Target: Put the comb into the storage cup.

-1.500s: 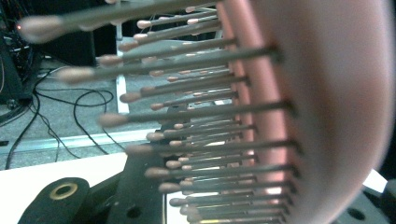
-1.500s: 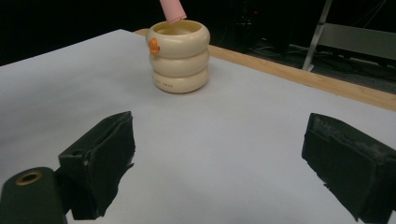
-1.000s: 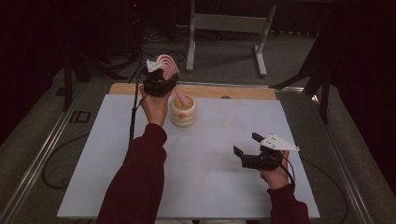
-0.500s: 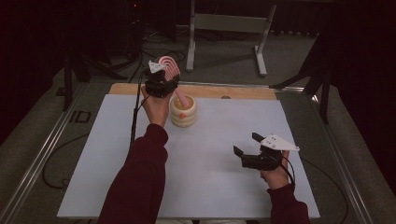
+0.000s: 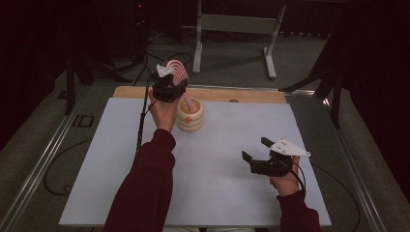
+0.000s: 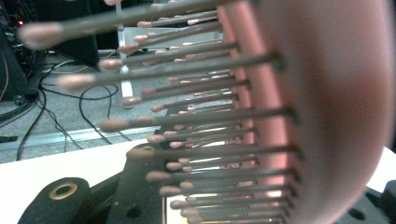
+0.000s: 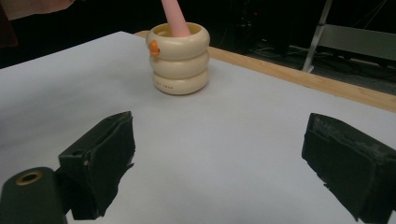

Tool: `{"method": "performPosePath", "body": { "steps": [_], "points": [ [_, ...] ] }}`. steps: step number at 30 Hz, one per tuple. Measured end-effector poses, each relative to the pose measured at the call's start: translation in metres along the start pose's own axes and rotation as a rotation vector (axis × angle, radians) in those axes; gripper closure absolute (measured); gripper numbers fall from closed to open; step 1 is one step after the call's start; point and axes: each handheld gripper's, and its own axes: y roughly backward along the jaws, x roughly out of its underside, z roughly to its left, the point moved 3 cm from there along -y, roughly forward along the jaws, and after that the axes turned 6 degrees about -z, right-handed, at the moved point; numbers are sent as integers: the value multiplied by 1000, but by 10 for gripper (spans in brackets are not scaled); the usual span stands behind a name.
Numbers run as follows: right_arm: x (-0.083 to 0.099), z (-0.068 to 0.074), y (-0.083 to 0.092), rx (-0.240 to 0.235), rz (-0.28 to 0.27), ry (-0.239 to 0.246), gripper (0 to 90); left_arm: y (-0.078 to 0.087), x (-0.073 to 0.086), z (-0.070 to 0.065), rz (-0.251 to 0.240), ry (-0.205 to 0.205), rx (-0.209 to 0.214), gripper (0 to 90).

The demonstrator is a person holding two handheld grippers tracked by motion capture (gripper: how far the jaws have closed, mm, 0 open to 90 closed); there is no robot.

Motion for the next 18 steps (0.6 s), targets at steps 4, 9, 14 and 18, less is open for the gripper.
{"method": "performPosePath", "body": {
  "steps": [4,9,14,18],
  "points": [
    [0,0,0,0,0,0,93,-1,1,-1,3,-6,1,627],
    [0,0,0,1,0,1,93,-2,3,-2,8,-18,-2,627],
    [0,0,0,1,-1,3,93,-3,4,-2,11,-24,-5,627],
    [0,0,0,2,-2,3,93,-4,5,-2,15,-30,-10,627]
  ]
}}
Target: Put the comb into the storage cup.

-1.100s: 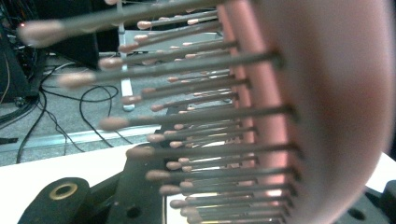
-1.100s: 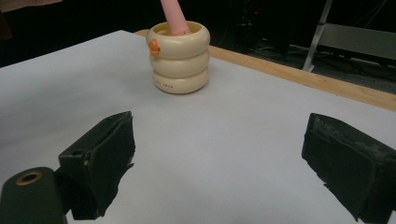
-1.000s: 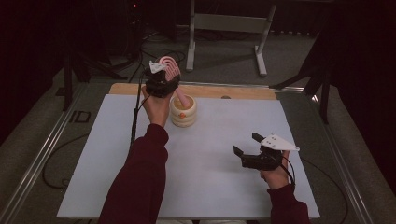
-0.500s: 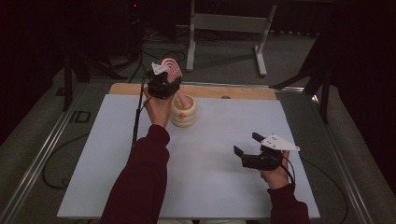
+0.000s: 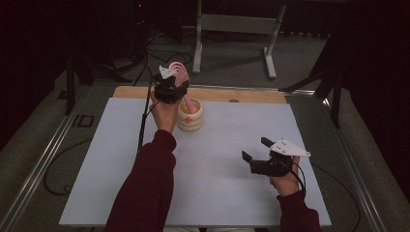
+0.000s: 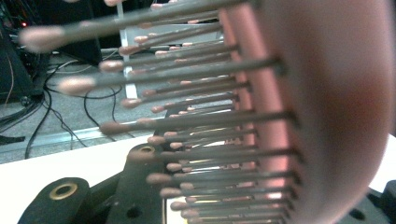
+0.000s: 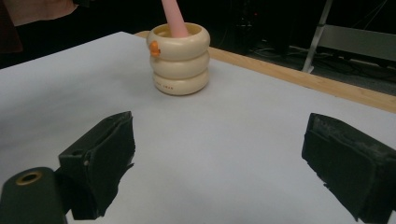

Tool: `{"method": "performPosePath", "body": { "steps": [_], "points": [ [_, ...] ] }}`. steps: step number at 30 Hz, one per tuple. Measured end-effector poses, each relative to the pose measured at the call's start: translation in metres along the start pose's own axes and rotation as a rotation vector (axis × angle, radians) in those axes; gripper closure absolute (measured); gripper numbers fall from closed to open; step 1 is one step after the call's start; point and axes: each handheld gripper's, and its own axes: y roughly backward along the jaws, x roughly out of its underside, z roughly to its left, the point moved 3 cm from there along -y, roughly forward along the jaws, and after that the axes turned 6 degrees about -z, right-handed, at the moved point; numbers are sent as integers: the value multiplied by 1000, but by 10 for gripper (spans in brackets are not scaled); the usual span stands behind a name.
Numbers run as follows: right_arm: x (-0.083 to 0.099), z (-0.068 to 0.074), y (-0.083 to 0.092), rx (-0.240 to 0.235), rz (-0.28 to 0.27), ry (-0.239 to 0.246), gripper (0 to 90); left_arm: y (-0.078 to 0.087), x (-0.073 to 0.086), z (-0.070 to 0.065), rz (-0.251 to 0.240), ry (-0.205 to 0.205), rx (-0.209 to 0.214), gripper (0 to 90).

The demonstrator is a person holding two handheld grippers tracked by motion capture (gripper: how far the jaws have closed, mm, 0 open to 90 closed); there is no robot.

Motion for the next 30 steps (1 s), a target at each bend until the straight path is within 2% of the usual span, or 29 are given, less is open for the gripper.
{"method": "performPosePath", "body": {
  "steps": [17,30],
  "points": [
    [0,0,0,0,0,-1,93,-1,3,-1,17,-38,-6,627],
    [0,0,0,-1,1,-2,93,-2,6,0,25,-51,-12,627]
  ]
}}
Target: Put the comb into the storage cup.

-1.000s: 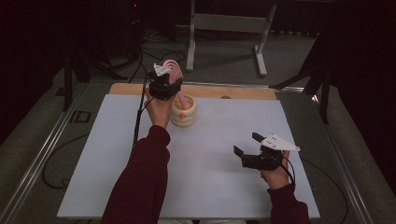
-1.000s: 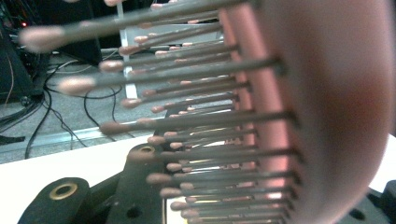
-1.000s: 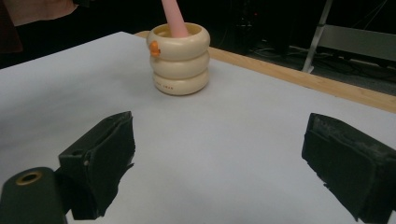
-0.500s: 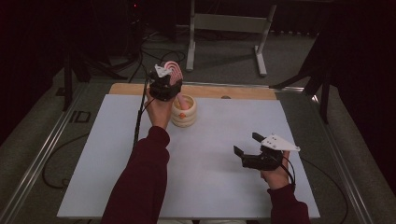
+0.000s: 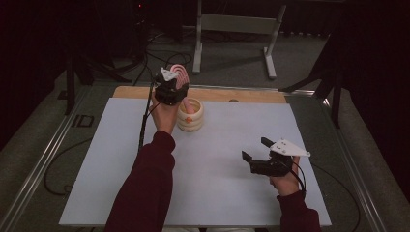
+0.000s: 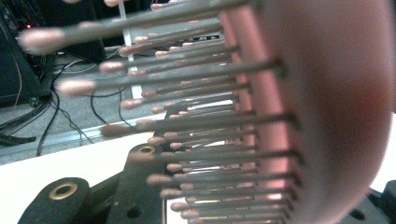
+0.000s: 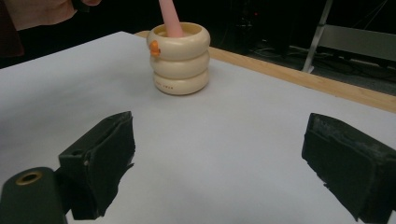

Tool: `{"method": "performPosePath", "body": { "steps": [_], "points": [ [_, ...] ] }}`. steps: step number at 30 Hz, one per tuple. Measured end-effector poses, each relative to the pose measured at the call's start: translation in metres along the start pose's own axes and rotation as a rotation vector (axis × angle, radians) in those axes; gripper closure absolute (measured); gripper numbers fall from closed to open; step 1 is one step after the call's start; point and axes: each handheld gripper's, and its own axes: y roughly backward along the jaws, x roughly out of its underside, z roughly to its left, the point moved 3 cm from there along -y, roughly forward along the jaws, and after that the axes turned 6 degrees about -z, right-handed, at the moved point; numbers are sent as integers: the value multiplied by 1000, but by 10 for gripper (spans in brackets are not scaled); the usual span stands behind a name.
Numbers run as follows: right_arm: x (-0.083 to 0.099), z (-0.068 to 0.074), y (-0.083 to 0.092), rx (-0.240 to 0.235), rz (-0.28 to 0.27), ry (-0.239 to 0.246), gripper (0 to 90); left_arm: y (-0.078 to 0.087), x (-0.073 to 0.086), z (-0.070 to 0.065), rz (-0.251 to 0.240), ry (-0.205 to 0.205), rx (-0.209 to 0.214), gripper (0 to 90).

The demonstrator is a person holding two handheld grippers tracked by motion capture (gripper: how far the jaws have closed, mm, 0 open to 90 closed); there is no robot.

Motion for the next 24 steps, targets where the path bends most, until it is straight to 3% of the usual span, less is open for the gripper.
{"method": "performPosePath", "body": {
  "steps": [24],
  "points": [
    [0,0,0,0,-3,1,93,-8,9,-4,15,0,4,627]
  ]
}}
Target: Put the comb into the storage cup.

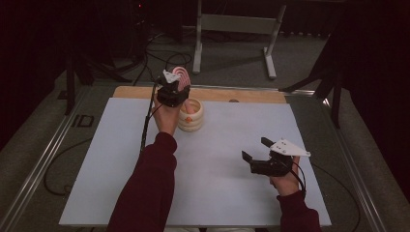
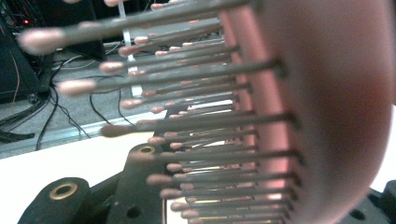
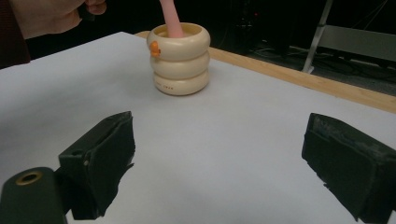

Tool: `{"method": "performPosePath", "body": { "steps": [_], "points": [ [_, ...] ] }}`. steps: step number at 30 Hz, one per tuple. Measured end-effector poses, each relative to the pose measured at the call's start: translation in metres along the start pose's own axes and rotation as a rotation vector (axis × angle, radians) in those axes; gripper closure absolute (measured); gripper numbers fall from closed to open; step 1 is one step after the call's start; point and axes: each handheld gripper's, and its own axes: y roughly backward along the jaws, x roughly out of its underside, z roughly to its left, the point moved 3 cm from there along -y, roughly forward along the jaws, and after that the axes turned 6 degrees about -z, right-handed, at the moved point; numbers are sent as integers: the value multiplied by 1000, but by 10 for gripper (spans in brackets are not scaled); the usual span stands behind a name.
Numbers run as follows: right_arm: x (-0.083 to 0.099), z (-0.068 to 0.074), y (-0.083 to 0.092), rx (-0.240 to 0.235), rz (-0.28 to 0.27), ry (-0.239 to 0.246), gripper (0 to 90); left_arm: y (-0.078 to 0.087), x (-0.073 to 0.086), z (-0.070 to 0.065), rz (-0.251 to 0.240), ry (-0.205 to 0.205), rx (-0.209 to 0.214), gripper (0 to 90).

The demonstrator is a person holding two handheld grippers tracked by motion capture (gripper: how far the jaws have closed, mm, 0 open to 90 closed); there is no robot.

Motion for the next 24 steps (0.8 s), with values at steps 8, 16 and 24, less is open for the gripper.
{"method": "performPosePath", "body": {
  "steps": [8,16,24],
  "points": [
    [0,0,0,0,-1,-1,94,-2,3,-2,2,5,0,627],
    [-1,0,1,-1,-3,-4,94,-4,5,-4,5,7,1,627],
    [-1,0,1,0,-3,-4,93,-6,8,-6,5,12,4,626]
  ]
}}
